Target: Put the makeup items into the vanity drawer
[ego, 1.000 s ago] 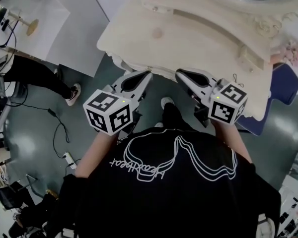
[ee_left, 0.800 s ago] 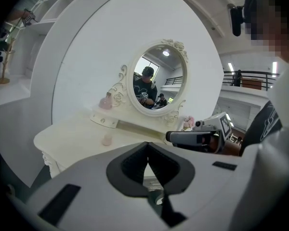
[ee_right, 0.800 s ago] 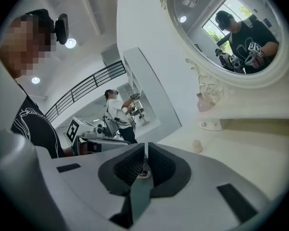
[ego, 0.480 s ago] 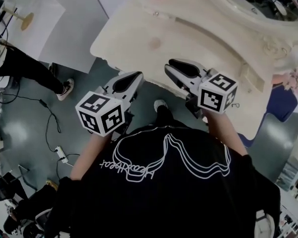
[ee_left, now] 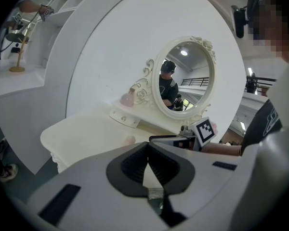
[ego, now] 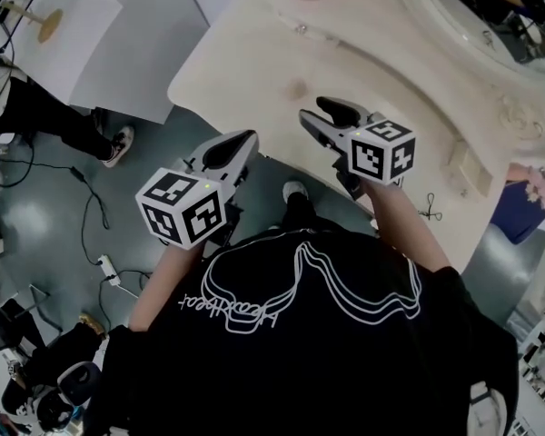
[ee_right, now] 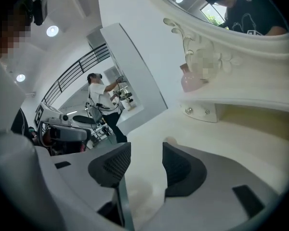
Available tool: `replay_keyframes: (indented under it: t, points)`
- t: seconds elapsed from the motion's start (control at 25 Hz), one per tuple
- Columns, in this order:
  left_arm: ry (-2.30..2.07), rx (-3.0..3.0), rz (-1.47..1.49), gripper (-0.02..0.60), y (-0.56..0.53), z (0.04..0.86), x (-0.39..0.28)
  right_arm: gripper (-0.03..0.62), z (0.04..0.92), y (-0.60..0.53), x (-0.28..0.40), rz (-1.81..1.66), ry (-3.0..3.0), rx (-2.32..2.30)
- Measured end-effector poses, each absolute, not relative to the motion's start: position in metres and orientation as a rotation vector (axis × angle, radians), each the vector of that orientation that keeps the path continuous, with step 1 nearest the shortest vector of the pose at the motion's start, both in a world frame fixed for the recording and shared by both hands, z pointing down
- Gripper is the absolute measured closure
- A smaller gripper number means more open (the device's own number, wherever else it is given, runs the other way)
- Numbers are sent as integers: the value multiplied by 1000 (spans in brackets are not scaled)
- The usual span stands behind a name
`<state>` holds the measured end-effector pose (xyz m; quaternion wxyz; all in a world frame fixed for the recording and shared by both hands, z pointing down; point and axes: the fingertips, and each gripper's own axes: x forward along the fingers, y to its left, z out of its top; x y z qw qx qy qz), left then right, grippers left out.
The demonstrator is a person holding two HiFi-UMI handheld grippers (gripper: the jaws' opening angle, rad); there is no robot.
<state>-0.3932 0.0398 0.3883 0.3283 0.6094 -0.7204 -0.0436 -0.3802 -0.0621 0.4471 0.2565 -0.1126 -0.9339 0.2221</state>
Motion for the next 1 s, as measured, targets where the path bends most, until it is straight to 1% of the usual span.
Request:
replay_keyframes:
  t: [0.2, 0.4, 0.6, 0.8, 1.0]
  points:
    - [-1897, 1550, -128, 580, 42, 394, -405, 362, 473, -72, -399, 452, -2492, -275]
    - [-1905, 1508, -136, 580, 48, 402, -419, 356, 493, -79, -415, 188, -2478, -233]
    - [-1904, 1470, -134, 580, 53, 412, -425, 356, 508, -81, -430, 111, -2461, -228]
    - [-1899, 1450, -140, 580, 53, 420, -429, 367, 517, -81, -440, 97, -2461, -229]
    - [-1888, 1452, -142, 580, 51, 424, -431, 420, 519, -81, -442, 72, -2463, -221]
